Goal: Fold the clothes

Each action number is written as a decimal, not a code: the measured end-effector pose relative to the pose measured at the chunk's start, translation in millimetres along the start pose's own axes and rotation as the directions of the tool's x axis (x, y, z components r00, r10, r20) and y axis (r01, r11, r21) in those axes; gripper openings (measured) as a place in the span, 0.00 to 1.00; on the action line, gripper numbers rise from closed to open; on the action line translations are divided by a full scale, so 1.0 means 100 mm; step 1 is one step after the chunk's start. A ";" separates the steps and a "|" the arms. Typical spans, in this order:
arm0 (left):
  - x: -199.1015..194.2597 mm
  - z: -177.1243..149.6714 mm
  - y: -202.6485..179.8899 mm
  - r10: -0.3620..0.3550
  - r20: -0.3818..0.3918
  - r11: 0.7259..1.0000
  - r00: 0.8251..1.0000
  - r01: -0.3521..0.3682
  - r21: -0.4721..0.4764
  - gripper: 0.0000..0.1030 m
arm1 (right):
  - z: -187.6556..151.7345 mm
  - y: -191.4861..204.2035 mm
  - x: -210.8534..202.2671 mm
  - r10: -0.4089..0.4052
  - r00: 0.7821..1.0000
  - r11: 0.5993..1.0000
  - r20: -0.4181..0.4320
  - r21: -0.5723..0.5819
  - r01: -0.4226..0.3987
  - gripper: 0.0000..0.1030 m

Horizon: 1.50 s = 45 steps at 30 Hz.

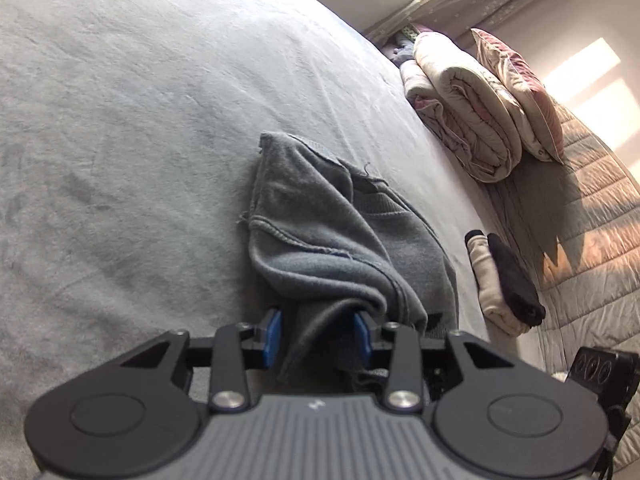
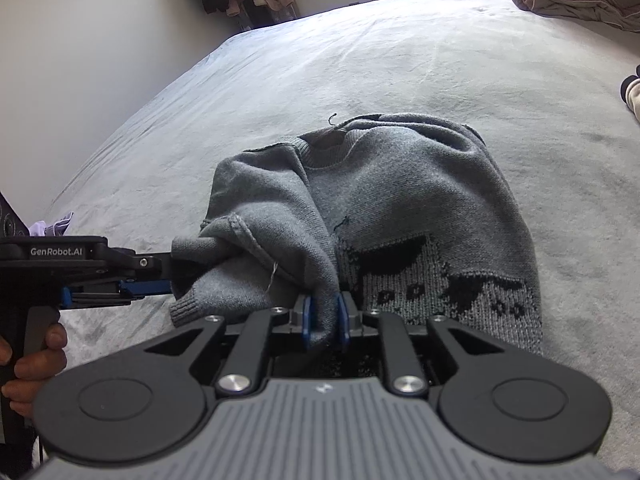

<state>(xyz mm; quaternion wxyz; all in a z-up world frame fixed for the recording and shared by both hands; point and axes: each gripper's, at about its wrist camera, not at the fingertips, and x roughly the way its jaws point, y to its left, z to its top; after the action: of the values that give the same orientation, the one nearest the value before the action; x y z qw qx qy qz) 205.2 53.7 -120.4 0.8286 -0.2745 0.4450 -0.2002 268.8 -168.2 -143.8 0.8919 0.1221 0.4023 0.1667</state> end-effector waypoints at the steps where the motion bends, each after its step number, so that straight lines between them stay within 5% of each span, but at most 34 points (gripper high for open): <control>1: 0.02 -0.02 -0.02 -0.005 -0.008 1.000 1.000 0.005 0.017 0.49 | 0.00 0.01 -0.01 0.000 1.000 1.000 -0.002 -0.005 0.000 0.19; 5: 0.09 -0.06 -0.13 -0.015 -0.018 0.998 1.000 0.016 0.056 0.44 | -0.01 0.04 -0.03 -0.003 1.000 1.000 -0.003 -0.011 0.003 0.20; 6: 0.12 -0.06 -0.16 -0.002 -0.024 0.997 1.000 0.004 0.071 0.19 | -0.01 0.05 -0.04 -0.002 1.000 1.000 -0.003 -0.013 0.002 0.20; 7: 0.13 -0.06 -0.19 0.010 -0.024 0.996 1.000 -0.008 0.088 0.07 | 0.00 0.06 -0.04 -0.001 1.000 1.000 -0.003 -0.014 0.001 0.21; 16: -0.19 0.16 -0.11 0.104 0.102 0.990 0.989 -0.112 0.085 0.07 | 0.08 0.22 -0.17 0.045 0.999 0.997 0.004 -0.061 -0.045 0.27; 24: -0.59 0.66 0.07 0.213 0.201 0.965 0.956 -0.238 0.111 0.07 | 0.16 0.46 -0.16 0.083 0.997 0.989 0.001 -0.119 -0.082 0.31; 30: -0.80 1.04 0.19 0.307 0.261 0.927 0.915 -0.350 0.135 0.07 | 0.21 0.53 -0.14 0.080 0.997 0.987 -0.003 -0.141 -0.080 0.35; 39: -0.85 1.08 0.58 0.458 0.182 0.871 0.870 -0.480 0.102 0.07 | 0.29 0.51 -0.10 0.044 0.999 0.987 -0.007 -0.157 -0.044 0.35; 45: -0.84 0.77 0.96 0.367 0.125 0.922 0.922 -0.378 0.078 0.09 | 0.47 0.50 0.07 0.025 1.000 0.987 -0.015 -0.161 -0.027 0.36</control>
<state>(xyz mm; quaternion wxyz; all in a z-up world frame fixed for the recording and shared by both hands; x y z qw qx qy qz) 234.8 197.3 -93.2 0.8871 -0.1533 0.4330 -0.0458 299.2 -123.3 -100.6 0.8939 0.0536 0.3917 0.2112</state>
